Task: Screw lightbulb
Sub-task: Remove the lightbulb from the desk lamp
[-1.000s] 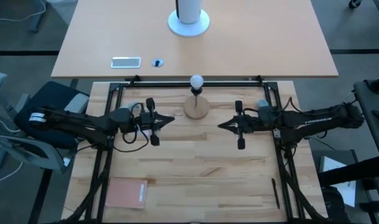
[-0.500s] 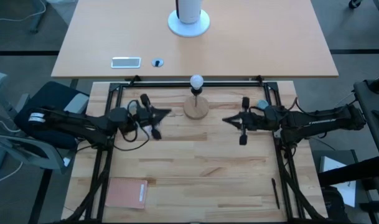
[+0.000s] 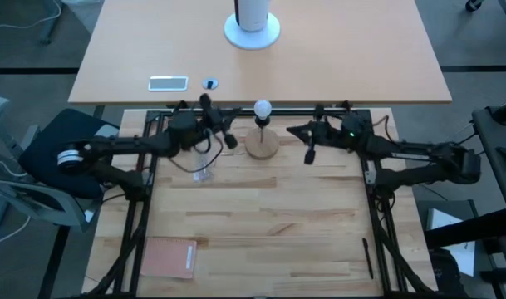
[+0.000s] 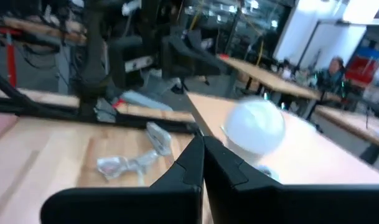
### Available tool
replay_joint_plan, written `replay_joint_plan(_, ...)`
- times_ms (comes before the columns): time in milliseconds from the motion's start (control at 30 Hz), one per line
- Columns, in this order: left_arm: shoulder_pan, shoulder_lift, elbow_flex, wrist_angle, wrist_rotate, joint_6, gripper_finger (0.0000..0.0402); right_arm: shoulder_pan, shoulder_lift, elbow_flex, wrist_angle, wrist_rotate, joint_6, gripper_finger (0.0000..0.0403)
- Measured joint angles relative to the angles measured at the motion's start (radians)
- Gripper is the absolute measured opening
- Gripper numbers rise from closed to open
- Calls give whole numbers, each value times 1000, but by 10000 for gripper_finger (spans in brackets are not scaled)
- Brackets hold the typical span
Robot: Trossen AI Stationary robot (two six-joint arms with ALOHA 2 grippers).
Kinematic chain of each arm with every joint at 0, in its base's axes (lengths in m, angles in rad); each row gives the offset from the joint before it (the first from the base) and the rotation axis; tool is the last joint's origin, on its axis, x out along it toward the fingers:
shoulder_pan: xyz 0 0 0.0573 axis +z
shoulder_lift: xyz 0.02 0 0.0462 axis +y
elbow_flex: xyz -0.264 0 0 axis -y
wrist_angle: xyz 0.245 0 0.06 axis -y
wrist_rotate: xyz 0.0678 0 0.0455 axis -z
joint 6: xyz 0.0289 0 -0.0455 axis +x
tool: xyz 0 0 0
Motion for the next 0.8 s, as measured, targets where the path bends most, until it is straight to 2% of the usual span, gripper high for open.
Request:
replay_joint_plan(133,92,72,81,-99,25,1,0,-71,104,56,7,-64,24,0)
replay_joint_plan(267,145,159,171,-138,158,10,0,-81,199,121,-3,-80,5,0)
replay_joint_plan(367,158,212,231,-167,219,18,0,-79,231,170,-17,-87,-6,0)
replay_joint_plan(567,163,248,333,-268,222,57,0,-81,240,225,-46,-79,-14,0)
replay_joint_plan(800,160,243,344,-311,244,41,0,-80,259,251,-66,-79,-25,0)
